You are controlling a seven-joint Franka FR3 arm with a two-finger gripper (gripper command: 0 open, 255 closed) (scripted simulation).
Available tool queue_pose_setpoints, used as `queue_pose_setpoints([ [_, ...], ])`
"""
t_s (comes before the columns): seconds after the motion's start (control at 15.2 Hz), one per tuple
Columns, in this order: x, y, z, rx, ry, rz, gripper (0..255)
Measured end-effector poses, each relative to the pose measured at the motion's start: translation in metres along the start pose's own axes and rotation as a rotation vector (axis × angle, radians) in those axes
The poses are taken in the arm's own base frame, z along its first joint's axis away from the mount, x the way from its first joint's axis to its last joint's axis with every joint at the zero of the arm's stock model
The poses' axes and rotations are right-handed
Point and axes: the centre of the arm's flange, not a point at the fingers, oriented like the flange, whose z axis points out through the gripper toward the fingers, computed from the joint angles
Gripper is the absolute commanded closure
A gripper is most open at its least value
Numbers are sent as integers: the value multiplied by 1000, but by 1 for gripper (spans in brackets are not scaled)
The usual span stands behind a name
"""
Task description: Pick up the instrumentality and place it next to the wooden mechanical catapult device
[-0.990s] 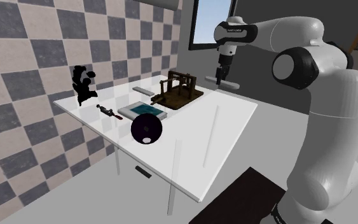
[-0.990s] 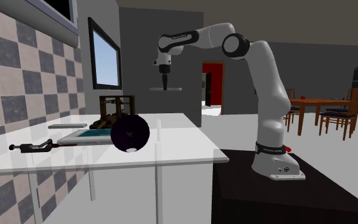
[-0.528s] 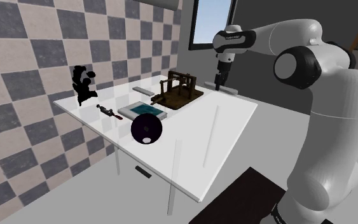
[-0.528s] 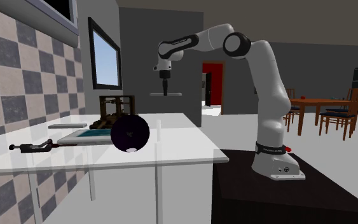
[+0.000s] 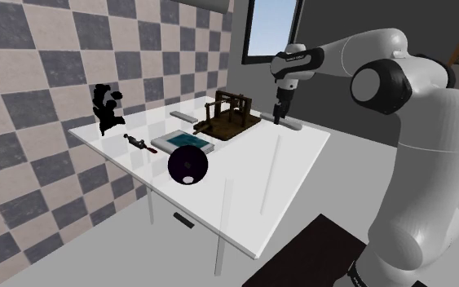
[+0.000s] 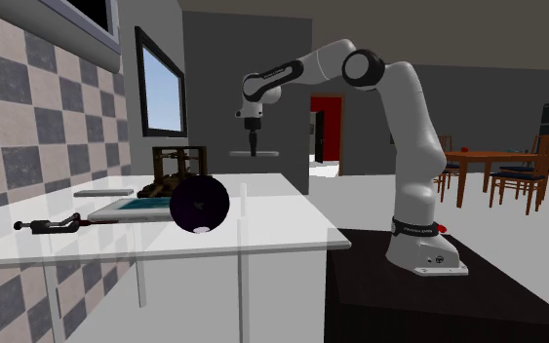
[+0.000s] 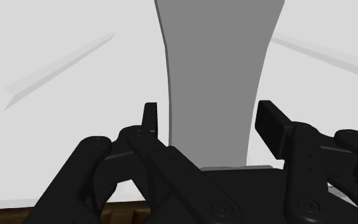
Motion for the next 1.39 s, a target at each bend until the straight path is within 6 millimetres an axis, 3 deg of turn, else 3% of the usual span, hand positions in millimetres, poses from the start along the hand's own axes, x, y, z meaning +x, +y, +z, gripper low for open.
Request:
queue_pose_setpoints([
  [1.39, 0, -3, 110, 0, 0, 0, 255],
])
